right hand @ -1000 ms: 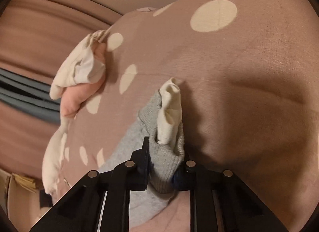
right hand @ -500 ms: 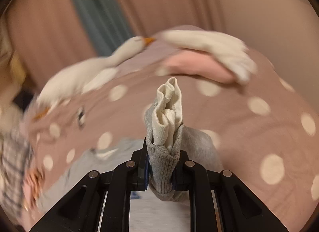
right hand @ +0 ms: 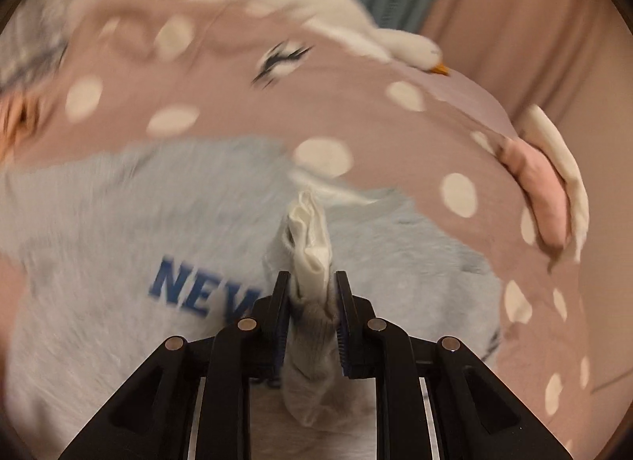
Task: Fold small clothes
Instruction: 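Grasp the sweatshirt sleeve cuff with the right tool and lift it, then fold the cuff across the body with the right tool while the left tool grasps the other cuff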
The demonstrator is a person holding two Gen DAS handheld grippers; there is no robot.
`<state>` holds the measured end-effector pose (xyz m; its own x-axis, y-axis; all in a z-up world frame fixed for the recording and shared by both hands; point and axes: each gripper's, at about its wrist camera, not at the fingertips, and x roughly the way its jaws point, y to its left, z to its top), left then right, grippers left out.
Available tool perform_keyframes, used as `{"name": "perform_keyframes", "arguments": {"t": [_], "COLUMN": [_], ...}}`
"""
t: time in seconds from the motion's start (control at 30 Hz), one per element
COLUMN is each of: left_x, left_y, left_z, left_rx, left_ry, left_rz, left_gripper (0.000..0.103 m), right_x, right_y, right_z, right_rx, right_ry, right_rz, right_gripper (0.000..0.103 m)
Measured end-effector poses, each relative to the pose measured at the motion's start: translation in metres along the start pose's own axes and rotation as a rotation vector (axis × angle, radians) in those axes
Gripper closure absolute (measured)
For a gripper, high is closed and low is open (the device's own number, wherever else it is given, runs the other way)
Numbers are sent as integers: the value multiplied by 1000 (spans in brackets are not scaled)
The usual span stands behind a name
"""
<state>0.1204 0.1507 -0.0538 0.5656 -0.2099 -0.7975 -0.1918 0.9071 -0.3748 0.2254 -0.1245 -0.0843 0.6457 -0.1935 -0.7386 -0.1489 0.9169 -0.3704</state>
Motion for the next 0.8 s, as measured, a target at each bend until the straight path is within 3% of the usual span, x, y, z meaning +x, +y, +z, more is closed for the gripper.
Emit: {"name": "perform_keyframes", "arguments": {"t": [0.13, 0.2, 0.27, 0.37, 0.43, 0.47, 0.53, 0.6, 0.73, 0.8], "left_x": [10, 13, 14, 15, 14, 14, 13, 13, 12, 8], "left_y": [13, 18, 23, 24, 25, 26, 30, 40, 76, 99], "left_z": [8, 12, 15, 19, 21, 21, 22, 24, 32, 39], "left_rx": [-16, -35, -48, -53, -50, -48, -52, -74, -192, -273], "left_ry": [13, 20, 8, -7, -16, -22, -33, -39, -35, -50], "left_rz": [10, 5, -3, -5, 3, 6, 8, -11, -89, -129], "left_gripper": [0, 0, 0, 0, 0, 0, 0, 0, 0, 0], "right_x": [-12, -24, -30, -24, -17, -7, 10, 24, 7, -11], "right_y": [27, 24, 10, -19, -23, -26, -21, -9, 7, 0], "right_z": [-9, -12, -11, -12, -17, -18, -22, -26, -21, -16], "right_rx": [-145, -151, -83, 115, 199, 242, 280, 272, 185, 202], "right_ry": [-36, -88, -103, -92, -62, -39, 2, 45, 35, -12], "right_rz": [-32, -19, 78, 305, 365, 378, 416, 430, 390, 433], "right_gripper": [55, 52, 52, 52, 53, 53, 66, 67, 67, 67]}}
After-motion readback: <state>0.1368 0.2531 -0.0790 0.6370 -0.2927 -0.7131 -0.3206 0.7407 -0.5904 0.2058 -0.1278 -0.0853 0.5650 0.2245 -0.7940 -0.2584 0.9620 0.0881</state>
